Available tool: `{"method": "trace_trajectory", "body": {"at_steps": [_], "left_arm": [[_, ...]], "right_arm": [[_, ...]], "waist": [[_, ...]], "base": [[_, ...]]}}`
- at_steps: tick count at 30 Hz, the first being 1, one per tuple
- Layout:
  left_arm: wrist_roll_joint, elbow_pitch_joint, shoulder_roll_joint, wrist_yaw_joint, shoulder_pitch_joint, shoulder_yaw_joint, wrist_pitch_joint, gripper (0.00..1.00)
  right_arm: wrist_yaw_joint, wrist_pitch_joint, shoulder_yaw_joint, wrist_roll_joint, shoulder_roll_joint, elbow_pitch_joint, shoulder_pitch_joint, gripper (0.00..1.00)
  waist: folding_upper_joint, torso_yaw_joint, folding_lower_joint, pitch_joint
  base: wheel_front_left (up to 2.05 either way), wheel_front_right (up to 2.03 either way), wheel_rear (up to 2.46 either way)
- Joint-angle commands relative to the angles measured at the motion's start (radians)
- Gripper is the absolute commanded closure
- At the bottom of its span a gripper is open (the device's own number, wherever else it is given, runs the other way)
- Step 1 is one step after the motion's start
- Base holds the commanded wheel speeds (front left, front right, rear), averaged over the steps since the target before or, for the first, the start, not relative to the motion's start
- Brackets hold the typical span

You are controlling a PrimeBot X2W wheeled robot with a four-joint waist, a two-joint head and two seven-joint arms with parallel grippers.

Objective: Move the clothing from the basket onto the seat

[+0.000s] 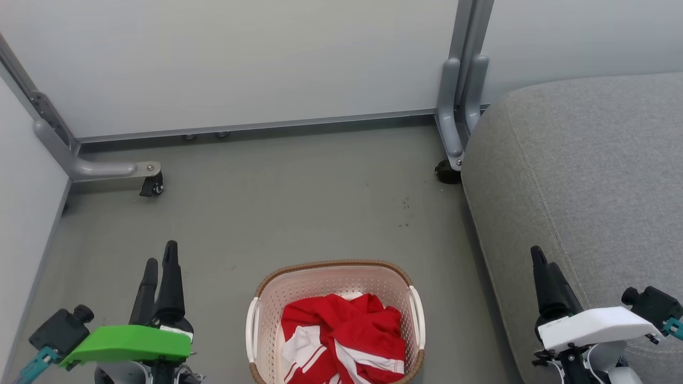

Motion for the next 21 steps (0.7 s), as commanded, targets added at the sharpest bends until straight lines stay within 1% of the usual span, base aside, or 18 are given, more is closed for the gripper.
{"method": "trace_trajectory", "body": {"at_steps": [1,6,11,21], "left_arm": [[0.044,-0.024,0.004,0.0,-0.001,-0.001,-0.01,0.0],[0.15,-0.034,0.004,0.002,0.012,-0.03,-0.026,0.0],[0.249,-0.039,0.005,0.017,0.021,-0.055,-0.042,0.0],[0.392,-0.049,0.005,0.04,0.034,-0.093,-0.071,0.0]], "right_arm": [[0.0,-0.01,0.005,-0.05,-0.004,-0.022,0.0,0.0],[0.001,-0.027,0.043,-0.164,-0.018,-0.034,0.016,0.0],[0.001,-0.043,0.068,-0.254,-0.025,-0.048,0.023,0.0],[0.001,-0.071,0.086,-0.37,-0.024,-0.06,0.042,0.0]], "waist": [[0.0,0.0,0.0,-0.001],[0.0,-0.001,0.0,-0.006],[0.0,-0.002,0.0,-0.009],[0.0,-0.002,0.0,-0.016]], "base": [[0.0,0.0,0.0],[0.0,0.0,0.0],[0.0,0.0,0.0],[0.0,0.0,0.0]]}}
